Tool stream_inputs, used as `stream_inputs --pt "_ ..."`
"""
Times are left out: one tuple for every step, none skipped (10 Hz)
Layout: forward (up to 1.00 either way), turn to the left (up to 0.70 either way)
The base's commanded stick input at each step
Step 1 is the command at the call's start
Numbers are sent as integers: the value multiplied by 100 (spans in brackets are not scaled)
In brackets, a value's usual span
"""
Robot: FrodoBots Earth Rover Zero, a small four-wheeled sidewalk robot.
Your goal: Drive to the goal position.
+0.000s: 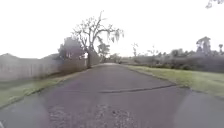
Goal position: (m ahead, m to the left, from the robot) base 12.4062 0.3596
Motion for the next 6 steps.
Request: stream_inputs --pt "70 0" --pt "70 0" --pt "70 0" --pt "70 0" --pt "70 0" --pt "70 0"
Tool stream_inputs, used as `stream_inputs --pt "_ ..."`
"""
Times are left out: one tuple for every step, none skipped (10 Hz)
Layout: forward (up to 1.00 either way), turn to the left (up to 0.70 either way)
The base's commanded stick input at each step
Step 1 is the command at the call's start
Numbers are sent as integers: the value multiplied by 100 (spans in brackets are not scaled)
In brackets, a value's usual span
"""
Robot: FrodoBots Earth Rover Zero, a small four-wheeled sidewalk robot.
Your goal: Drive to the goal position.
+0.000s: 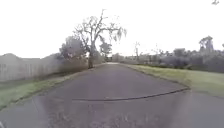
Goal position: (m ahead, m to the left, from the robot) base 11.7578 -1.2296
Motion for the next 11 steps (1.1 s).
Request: stream_inputs --pt "70 0" --pt "70 0" --pt "70 0" --pt "70 0" --pt "70 0" --pt "70 0" --pt "70 0" --pt "70 0" --pt "70 0" --pt "70 0" --pt "70 0"
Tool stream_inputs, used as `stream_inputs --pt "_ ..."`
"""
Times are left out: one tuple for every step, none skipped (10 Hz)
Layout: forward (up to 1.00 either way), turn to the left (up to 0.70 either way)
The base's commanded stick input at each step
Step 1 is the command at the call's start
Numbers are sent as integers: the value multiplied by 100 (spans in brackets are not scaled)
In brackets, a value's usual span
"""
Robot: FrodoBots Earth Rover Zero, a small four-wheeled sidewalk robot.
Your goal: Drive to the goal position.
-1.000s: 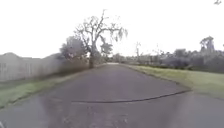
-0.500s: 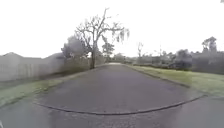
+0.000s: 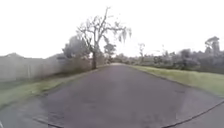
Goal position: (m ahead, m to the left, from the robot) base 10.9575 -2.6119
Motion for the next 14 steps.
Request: stream_inputs --pt "70 0" --pt "70 -9" --pt "70 -34" --pt "70 -35" --pt "70 -35" --pt "70 -35" --pt "70 -35" --pt "70 -35" --pt "70 -35" --pt "70 -35" --pt "70 -35" --pt "70 -35" --pt "70 -35" --pt "70 -35"
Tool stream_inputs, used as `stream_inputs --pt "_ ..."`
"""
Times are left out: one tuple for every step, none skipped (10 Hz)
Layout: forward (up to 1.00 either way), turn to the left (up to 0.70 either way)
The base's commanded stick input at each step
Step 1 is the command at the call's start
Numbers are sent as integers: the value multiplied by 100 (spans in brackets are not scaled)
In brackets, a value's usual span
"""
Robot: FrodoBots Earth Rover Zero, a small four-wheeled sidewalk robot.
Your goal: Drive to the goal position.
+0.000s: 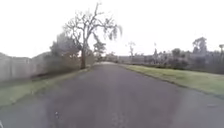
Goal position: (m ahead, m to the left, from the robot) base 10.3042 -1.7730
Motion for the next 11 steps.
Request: stream_inputs --pt "70 -35" --pt "0 4" --pt "0 4" --pt "0 4" --pt "0 4" --pt "0 4" --pt "0 4" --pt "0 4" --pt "0 4" --pt "0 4" --pt "0 4"
